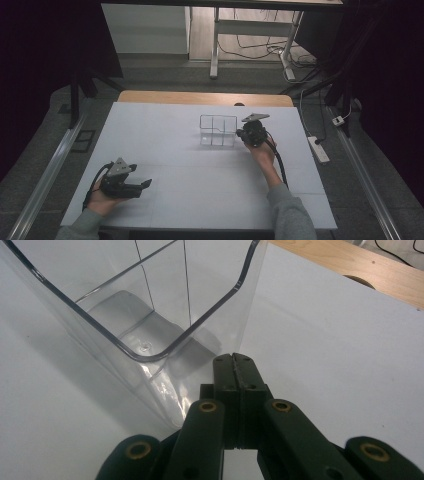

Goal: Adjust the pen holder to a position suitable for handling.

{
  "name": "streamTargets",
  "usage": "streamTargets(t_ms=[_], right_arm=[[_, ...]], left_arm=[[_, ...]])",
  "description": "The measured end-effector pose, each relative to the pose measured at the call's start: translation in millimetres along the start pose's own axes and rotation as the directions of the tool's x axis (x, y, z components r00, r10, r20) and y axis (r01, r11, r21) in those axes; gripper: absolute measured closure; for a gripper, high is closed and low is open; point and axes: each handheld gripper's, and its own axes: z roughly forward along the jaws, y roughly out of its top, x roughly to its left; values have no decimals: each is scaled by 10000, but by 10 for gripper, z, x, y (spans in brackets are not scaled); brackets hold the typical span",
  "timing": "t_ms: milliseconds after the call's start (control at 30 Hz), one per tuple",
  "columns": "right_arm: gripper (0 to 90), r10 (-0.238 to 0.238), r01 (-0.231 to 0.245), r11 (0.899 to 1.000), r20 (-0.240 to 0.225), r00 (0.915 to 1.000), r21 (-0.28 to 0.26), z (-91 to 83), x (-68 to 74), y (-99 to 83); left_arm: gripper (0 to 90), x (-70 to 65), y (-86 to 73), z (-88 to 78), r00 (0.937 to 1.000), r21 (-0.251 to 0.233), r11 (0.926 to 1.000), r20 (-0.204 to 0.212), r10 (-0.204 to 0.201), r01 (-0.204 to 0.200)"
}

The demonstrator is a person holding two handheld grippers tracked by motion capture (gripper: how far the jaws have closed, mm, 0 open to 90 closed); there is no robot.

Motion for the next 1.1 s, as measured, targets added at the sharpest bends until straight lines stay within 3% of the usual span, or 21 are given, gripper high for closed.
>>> streamTargets(t_ms=[1100], right_arm=[[893, -379, 377, 9993, -413, 9984, -40, 219, 264, 139]], left_arm=[[199, -13, 3, -1, 10000, 10, 10000, -9, 50, -50]])
